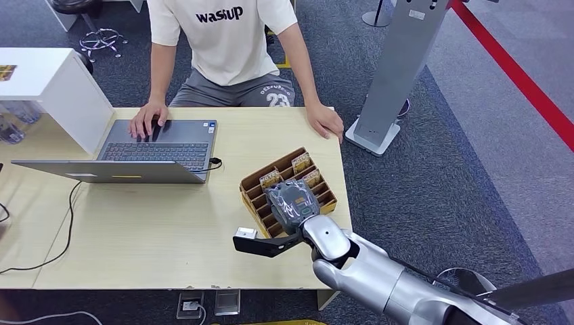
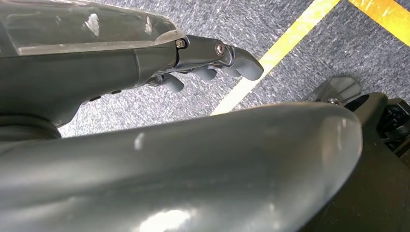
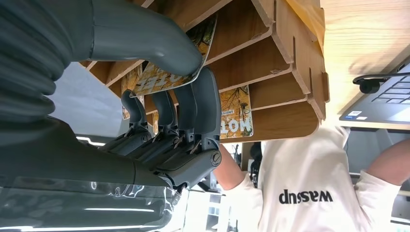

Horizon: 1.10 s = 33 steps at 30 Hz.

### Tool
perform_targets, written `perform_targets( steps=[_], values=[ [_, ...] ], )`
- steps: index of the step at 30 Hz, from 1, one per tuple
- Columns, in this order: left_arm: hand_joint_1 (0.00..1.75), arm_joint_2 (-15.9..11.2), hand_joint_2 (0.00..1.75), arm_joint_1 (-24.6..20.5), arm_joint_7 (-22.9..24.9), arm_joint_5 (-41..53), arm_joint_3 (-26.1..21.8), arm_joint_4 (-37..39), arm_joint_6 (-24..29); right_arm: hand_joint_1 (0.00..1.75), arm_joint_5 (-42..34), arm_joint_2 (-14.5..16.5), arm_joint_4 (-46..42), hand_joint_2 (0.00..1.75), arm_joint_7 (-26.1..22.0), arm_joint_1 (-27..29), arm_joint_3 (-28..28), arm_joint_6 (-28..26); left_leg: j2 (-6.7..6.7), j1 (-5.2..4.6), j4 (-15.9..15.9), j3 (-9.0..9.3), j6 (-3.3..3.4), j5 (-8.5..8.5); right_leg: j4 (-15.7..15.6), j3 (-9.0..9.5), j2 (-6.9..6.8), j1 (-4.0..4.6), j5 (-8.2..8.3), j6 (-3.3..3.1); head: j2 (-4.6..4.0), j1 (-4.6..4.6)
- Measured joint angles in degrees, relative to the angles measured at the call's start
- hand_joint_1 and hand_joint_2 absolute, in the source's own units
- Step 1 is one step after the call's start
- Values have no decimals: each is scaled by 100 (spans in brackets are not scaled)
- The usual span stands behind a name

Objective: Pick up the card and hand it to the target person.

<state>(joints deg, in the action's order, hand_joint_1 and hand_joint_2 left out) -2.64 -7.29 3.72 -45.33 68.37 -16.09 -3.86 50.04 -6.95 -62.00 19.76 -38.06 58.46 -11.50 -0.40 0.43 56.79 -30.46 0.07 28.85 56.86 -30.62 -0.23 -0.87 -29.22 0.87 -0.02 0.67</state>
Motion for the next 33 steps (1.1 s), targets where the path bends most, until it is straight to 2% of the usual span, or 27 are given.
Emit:
perform_targets(
  steps=[11, 25, 33],
  values=[
    [0, 0, 0, 4, -2, -25, 0, 7, 6, 133, -27, -119, -347, 175, 218, -77, -72, 64, 0, 0, 1, 1, 0, 0, 0, 0, 0, 0, 0, 0, 2, -1],
    [0, -9, 0, 24, -15, -79, -2, 12, -9, 133, -321, -422, -1418, 175, 517, -100, -377, 536, 1, 0, 1, 2, 0, 0, 0, -1, 1, 0, 0, 0, 0, 1],
    [0, -9, 0, 28, -16, -79, -2, 30, -2, 133, -369, -543, -1957, 175, 525, -89, -503, 646, 1, 0, 1, 2, 0, 0, 0, -1, 1, 0, 0, 0, 1, -1]
  ],
)
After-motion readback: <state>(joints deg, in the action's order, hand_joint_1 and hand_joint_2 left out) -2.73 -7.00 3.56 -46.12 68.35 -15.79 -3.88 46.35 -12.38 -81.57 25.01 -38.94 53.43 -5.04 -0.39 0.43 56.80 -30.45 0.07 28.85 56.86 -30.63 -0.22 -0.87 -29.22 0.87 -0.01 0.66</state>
